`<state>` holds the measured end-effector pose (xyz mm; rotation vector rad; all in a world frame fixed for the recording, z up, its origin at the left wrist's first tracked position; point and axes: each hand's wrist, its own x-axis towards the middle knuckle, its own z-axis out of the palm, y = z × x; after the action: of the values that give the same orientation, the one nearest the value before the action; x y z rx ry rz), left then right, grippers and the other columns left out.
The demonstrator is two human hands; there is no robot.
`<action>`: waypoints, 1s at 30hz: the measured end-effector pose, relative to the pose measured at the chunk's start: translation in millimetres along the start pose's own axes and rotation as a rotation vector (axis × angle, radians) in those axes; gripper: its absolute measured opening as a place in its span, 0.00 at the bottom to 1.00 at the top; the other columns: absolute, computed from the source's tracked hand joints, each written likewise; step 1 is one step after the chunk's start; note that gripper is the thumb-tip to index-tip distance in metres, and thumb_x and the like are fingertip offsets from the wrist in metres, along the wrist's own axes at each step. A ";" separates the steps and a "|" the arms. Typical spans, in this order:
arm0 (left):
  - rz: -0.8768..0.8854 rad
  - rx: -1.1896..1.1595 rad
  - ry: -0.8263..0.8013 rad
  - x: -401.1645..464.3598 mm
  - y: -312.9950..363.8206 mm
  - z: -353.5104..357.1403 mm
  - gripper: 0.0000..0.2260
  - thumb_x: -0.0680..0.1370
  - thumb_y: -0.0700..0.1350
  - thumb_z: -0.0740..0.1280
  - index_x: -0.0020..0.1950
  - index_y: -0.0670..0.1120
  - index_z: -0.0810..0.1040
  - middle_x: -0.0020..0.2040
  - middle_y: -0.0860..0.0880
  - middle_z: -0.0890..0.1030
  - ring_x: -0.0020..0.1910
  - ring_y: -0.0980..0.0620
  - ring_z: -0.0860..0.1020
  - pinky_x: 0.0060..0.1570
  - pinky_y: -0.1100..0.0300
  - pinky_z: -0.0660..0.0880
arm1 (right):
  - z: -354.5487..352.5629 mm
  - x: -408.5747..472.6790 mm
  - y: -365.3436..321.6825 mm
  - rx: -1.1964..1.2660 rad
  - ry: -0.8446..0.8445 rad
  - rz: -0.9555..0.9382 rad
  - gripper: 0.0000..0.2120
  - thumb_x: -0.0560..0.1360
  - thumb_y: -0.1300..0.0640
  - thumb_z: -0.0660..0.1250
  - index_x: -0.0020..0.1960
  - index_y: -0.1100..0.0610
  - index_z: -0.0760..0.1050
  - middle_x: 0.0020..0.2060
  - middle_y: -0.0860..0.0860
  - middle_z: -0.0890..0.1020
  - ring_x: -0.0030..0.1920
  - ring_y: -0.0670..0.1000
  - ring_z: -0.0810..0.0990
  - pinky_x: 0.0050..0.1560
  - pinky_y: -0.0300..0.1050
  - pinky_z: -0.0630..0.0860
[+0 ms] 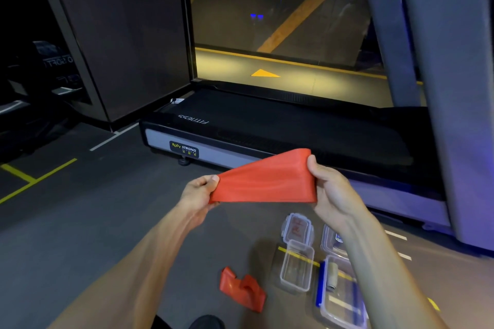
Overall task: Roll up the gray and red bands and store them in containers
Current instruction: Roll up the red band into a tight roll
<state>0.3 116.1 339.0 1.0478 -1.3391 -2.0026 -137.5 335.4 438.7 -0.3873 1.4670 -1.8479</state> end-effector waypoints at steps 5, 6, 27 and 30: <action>0.066 0.041 0.047 6.4 -4.2 2.8 0.07 0.84 0.43 0.64 0.52 0.42 0.81 0.47 0.46 0.82 0.44 0.51 0.80 0.47 0.55 0.80 | 0.8 3.1 4.0 0.017 0.021 -0.044 0.16 0.84 0.53 0.60 0.58 0.64 0.81 0.59 0.62 0.84 0.63 0.58 0.81 0.67 0.61 0.75; 0.075 0.046 0.051 7.5 -5.2 2.9 0.07 0.84 0.43 0.64 0.53 0.42 0.81 0.47 0.45 0.82 0.44 0.51 0.79 0.47 0.56 0.80 | 1.0 3.2 4.4 0.023 0.030 -0.047 0.16 0.84 0.54 0.60 0.58 0.64 0.80 0.59 0.63 0.83 0.62 0.58 0.82 0.67 0.61 0.75; 0.213 0.063 0.083 10.6 -7.0 17.2 0.06 0.84 0.42 0.65 0.50 0.44 0.81 0.46 0.42 0.77 0.45 0.47 0.75 0.45 0.56 0.79 | -3.8 3.2 8.9 0.000 0.015 -0.030 0.33 0.73 0.44 0.71 0.68 0.68 0.74 0.62 0.64 0.82 0.65 0.62 0.80 0.69 0.64 0.73; 0.238 0.051 0.093 12.9 -7.3 18.7 0.06 0.83 0.42 0.65 0.50 0.44 0.81 0.46 0.42 0.77 0.46 0.46 0.75 0.50 0.50 0.79 | -2.5 3.5 8.5 -0.011 0.016 -0.031 0.30 0.73 0.44 0.68 0.64 0.67 0.79 0.58 0.61 0.85 0.58 0.55 0.85 0.63 0.57 0.79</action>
<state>-22.4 119.1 332.2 0.9430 -1.4003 -1.7342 -138.4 334.1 429.3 -0.4036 1.4904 -1.8712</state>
